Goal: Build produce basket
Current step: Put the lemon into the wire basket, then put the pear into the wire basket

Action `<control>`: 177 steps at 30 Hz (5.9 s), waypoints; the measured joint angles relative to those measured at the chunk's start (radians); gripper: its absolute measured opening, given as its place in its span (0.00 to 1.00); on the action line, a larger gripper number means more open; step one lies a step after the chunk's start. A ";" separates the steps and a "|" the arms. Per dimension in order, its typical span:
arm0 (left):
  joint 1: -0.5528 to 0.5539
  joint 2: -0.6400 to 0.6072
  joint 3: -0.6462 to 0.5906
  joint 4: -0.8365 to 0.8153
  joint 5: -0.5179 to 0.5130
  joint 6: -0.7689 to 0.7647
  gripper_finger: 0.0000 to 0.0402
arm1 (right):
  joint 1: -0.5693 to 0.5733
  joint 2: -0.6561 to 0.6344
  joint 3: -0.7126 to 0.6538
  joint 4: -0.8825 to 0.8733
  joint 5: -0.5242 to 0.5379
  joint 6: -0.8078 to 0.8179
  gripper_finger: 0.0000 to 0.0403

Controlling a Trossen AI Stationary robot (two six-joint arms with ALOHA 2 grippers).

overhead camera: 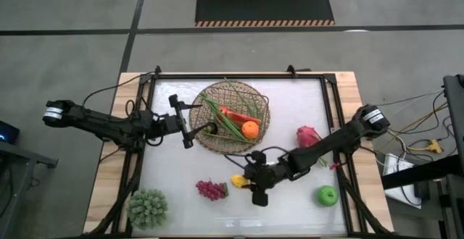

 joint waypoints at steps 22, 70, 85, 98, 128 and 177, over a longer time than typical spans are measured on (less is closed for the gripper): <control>0.000 -0.003 -0.002 0.001 -0.008 0.004 0.76 | -0.533 -0.003 0.257 -0.263 -0.342 -0.486 0.36; 0.000 -0.002 -0.007 -0.012 -0.016 0.027 0.76 | -0.658 0.063 0.269 -0.202 -0.443 -0.559 0.46; 0.000 -0.002 -0.009 -0.011 -0.016 0.027 0.76 | -0.506 -0.094 0.269 -0.420 -0.445 -0.271 0.32; 0.000 -0.002 -0.009 -0.010 -0.015 0.027 0.76 | -0.354 -0.101 0.268 -0.823 -0.418 0.142 0.21; 0.000 -0.002 -0.010 -0.010 -0.015 0.027 0.76 | -0.246 -0.101 0.085 -1.104 -0.340 0.599 0.91; 0.000 -0.002 -0.011 -0.011 -0.015 0.027 0.76 | -0.213 -0.107 -0.167 -0.772 -0.360 0.532 0.79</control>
